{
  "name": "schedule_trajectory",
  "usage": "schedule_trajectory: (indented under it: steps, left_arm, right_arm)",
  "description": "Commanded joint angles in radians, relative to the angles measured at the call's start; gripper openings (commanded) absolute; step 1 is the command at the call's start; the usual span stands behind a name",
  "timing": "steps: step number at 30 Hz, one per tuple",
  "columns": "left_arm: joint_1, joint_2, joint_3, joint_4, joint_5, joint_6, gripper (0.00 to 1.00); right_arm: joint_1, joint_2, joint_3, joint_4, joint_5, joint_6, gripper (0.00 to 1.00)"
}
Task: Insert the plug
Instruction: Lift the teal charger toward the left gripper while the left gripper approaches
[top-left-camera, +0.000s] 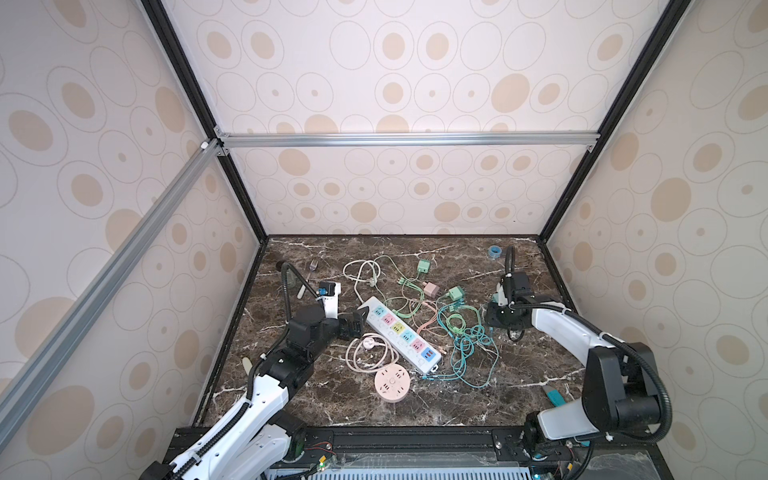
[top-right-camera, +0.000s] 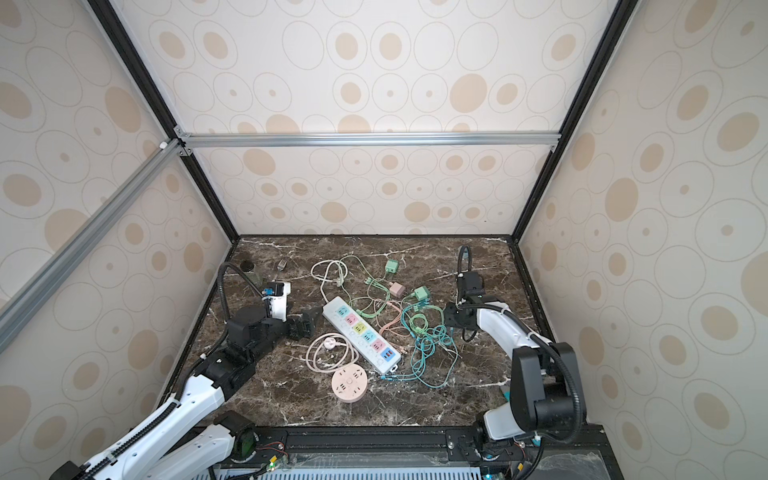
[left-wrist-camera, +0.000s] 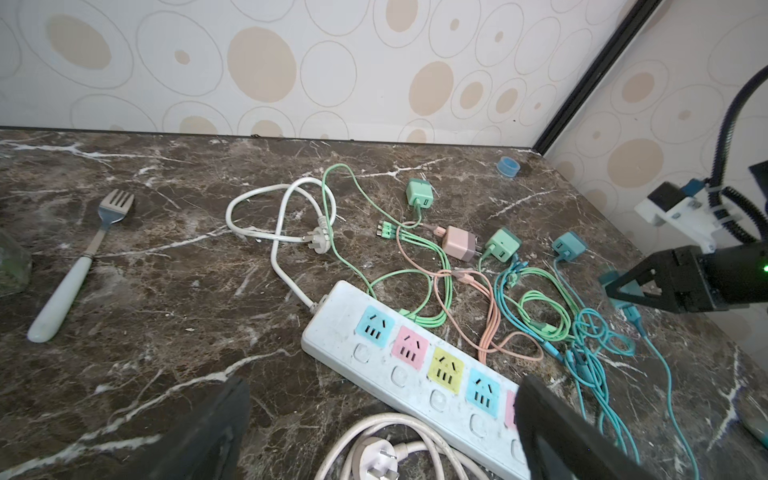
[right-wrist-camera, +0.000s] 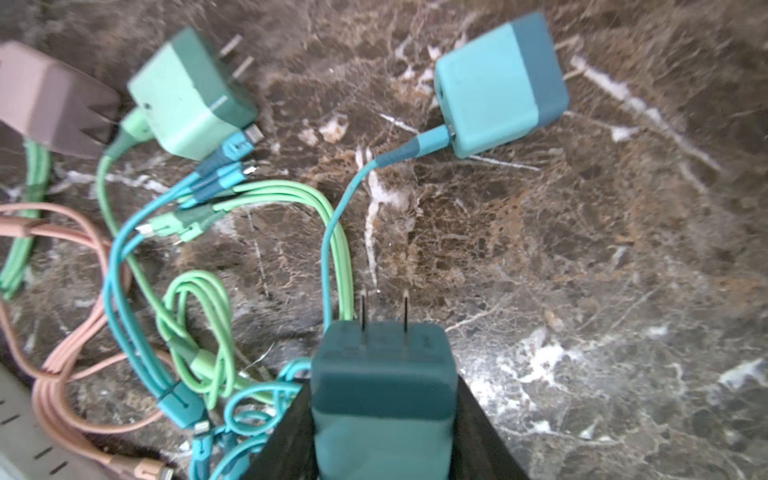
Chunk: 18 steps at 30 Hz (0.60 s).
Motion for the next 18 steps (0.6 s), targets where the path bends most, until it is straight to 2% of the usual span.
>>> schedule_trajectory:
  steps: [1, 7, 13, 18]
  left_arm:
    - [-0.01, 0.008, 0.048, -0.008, 0.091, -0.008, 0.99]
    - [-0.018, -0.001, 0.06, -0.007, 0.152, -0.006, 0.98]
    - [-0.025, -0.002, 0.076, 0.007, 0.223, -0.027, 0.98]
    - [-0.043, 0.004, 0.083, 0.048, 0.289, -0.042, 0.98]
  right_arm:
    - [0.021, -0.084, 0.015, -0.041, -0.022, -0.05, 0.33]
    - [0.061, -0.201, 0.081, -0.089, 0.008, -0.123, 0.33]
    - [0.105, -0.273, 0.187, -0.143, -0.025, -0.194, 0.33]
    - [0.246, -0.321, 0.219, -0.132, -0.01, -0.293, 0.33]
